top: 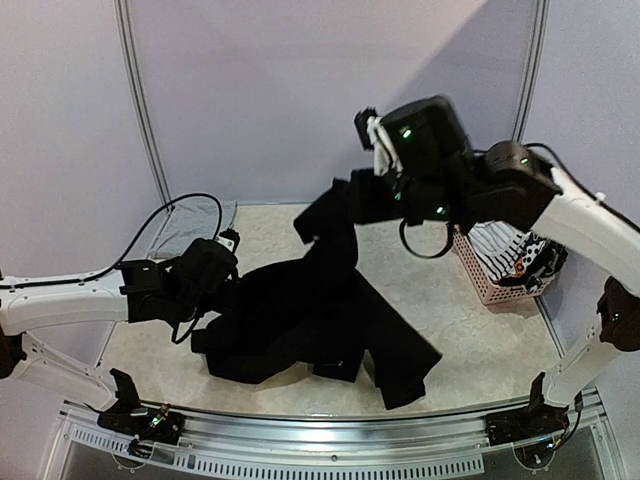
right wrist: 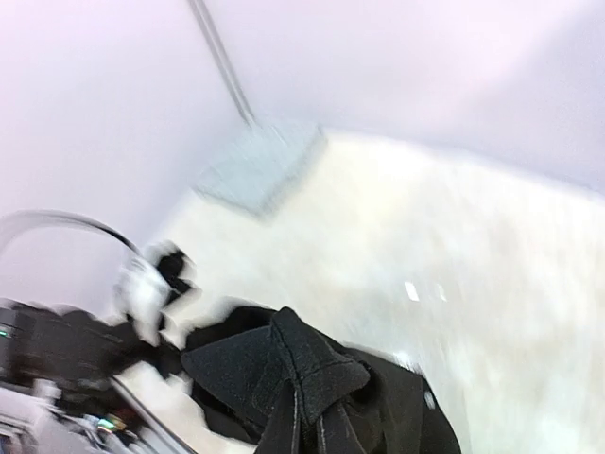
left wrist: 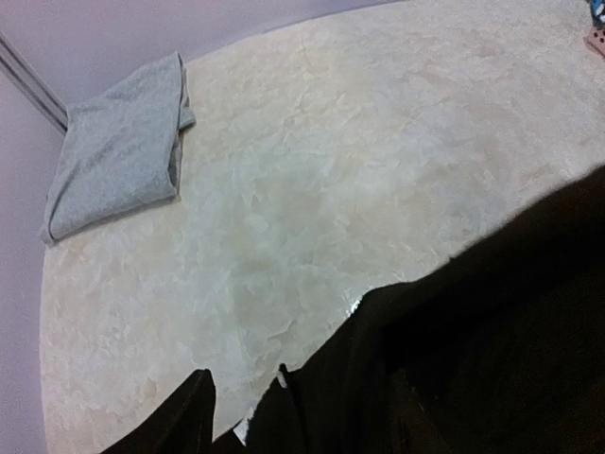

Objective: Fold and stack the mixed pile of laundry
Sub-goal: Flatten out the crumpled shirt at the center of the board.

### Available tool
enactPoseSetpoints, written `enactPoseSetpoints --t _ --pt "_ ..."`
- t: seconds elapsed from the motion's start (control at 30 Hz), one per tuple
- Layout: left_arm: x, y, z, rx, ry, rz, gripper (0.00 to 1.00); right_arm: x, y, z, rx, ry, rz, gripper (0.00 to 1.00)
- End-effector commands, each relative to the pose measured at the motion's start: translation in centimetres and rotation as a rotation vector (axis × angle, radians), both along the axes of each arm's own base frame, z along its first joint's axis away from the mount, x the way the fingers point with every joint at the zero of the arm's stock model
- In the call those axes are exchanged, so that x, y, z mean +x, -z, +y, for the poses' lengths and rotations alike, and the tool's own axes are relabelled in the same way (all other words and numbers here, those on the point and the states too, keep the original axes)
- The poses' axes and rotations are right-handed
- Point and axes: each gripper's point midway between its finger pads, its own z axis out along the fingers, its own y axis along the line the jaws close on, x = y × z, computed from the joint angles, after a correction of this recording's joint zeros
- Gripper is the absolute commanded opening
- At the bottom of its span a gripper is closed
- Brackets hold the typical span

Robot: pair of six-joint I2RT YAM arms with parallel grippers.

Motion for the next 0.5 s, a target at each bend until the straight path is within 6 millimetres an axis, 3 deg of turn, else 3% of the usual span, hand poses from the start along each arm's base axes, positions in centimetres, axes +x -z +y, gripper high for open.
enactPoseSetpoints --t 0.0,0.2,0.47 --pt "0.2 -3.1 0.0 -0.042 0.024 -0.051 0.73 -1.1 -5.7 0.3 0.009 -0.144 -0.117 0.0" --pt "-0.6 -5.7 -0.7 -0.122 0.11 -0.093 0.76 0.3 -8.0 0.3 0.029 -0.11 -0.171 0.0" --pt "-4.4 -7.2 -5.2 -0.362 0.435 -0.101 0.79 0.6 -10.5 -0.2 0.075 -0.106 -0.22 0.0"
